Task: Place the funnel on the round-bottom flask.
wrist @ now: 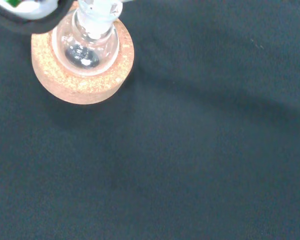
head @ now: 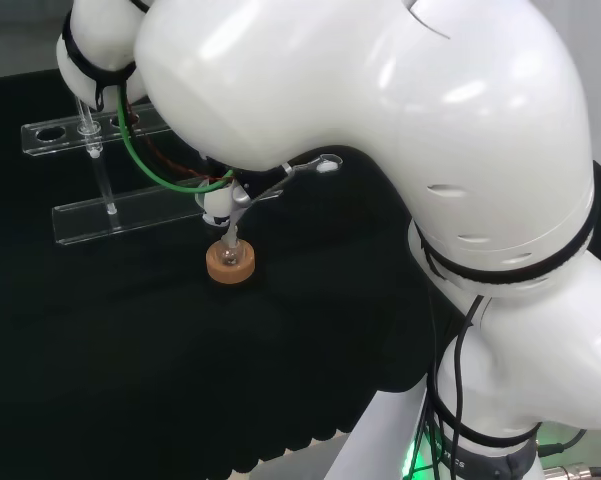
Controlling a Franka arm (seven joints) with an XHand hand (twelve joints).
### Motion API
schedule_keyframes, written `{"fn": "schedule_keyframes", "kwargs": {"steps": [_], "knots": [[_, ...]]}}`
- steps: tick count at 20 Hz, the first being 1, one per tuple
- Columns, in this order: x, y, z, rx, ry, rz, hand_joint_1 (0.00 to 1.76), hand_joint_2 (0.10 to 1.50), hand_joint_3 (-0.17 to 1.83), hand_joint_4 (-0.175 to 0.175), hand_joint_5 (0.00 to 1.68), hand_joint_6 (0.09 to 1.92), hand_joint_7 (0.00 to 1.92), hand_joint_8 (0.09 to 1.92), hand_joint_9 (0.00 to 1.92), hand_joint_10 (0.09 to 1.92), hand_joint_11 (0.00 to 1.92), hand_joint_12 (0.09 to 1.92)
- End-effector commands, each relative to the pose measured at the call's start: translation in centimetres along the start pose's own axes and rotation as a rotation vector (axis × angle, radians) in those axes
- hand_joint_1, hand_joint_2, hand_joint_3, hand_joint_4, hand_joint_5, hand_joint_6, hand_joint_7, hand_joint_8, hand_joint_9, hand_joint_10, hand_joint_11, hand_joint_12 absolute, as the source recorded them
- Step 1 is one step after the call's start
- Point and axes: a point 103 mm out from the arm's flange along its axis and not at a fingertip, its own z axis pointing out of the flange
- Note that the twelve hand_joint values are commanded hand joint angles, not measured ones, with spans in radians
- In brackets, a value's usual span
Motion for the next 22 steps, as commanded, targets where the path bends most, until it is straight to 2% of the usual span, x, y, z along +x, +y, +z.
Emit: {"fn": "schedule_keyframes", "kwargs": {"steps": [1,16,22], "knots": [[0.19,0.09,-0.03,-0.002,-0.004,0.0,0.8,0.77,0.57,-0.019,0.68,0.67,0.64,0.63,1.0,0.35,0.7,1.23],[0.15,0.3,-0.12,0.009,-0.004,-0.003,0.79,0.74,0.58,-0.037,0.56,0.66,0.56,0.66,0.93,0.38,0.68,1.24],[0.34,0.37,-0.17,0.016,-0.004,-0.014,0.78,0.72,0.59,-0.044,0.48,0.58,0.5,0.7,0.87,0.42,0.65,1.26]]}}
